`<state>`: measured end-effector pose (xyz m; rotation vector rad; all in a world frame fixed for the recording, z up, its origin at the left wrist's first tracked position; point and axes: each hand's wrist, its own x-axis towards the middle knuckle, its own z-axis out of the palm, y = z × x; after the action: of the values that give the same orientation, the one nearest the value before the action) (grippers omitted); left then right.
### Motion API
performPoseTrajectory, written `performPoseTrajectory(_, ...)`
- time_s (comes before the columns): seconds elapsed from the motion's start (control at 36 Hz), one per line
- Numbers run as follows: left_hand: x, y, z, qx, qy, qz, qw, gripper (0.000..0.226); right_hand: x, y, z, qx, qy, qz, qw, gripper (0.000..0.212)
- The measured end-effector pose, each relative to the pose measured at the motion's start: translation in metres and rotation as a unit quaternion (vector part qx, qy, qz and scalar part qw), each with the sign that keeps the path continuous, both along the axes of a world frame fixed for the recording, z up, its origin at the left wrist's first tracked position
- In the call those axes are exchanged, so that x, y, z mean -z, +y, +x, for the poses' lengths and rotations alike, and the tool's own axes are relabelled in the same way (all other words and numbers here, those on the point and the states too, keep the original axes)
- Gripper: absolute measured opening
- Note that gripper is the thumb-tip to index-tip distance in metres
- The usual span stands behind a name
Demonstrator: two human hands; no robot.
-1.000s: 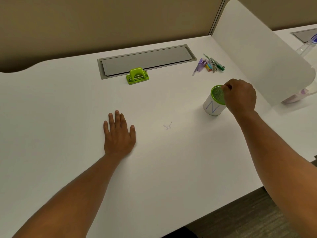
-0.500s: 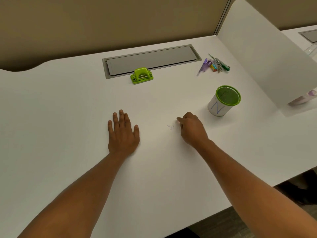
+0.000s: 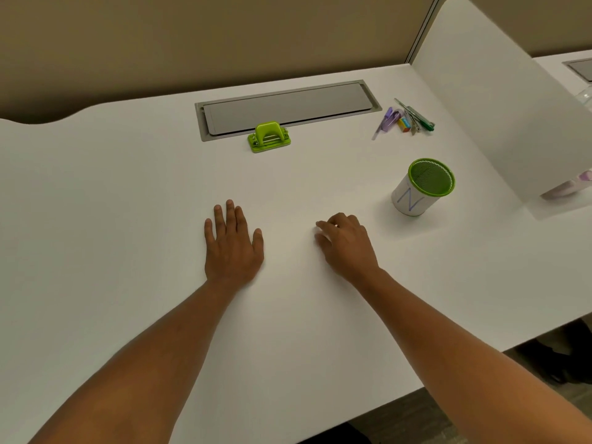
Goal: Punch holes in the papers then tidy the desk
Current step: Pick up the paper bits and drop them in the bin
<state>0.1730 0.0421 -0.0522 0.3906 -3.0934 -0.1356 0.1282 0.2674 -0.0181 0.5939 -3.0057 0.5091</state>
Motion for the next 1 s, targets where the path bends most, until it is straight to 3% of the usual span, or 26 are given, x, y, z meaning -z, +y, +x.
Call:
performPoseTrajectory(0.22,-0.001,0.000,0.000,-0.001,0.000,0.003,1.000,0.067,0.003,0.012,-0.002,-0.032,0.049,0.036,0.998,0.014)
performPoseTrajectory(0.36,0.000,-0.001,-0.001,-0.004,-0.005,0.003,1.000,0.068,-0.001,0.024,-0.004,0.027,-0.017,-0.037,0.999,0.020)
performPoseTrajectory(0.53,0.001,-0.001,-0.001,-0.002,-0.002,0.001,1.000,0.067,0.002,0.022,-0.009,0.041,-0.088,-0.045,0.994,0.024)
performPoseTrajectory(0.78,0.000,0.000,0.000,-0.001,-0.002,-0.001,1.000,0.067,0.007,0.009,-0.003,0.025,-0.043,-0.044,0.998,0.011)
performPoseTrajectory(1.0,-0.001,-0.001,0.000,0.000,-0.006,0.001,1.000,0.067,0.007,0.005,-0.001,0.010,-0.019,0.018,1.000,0.013)
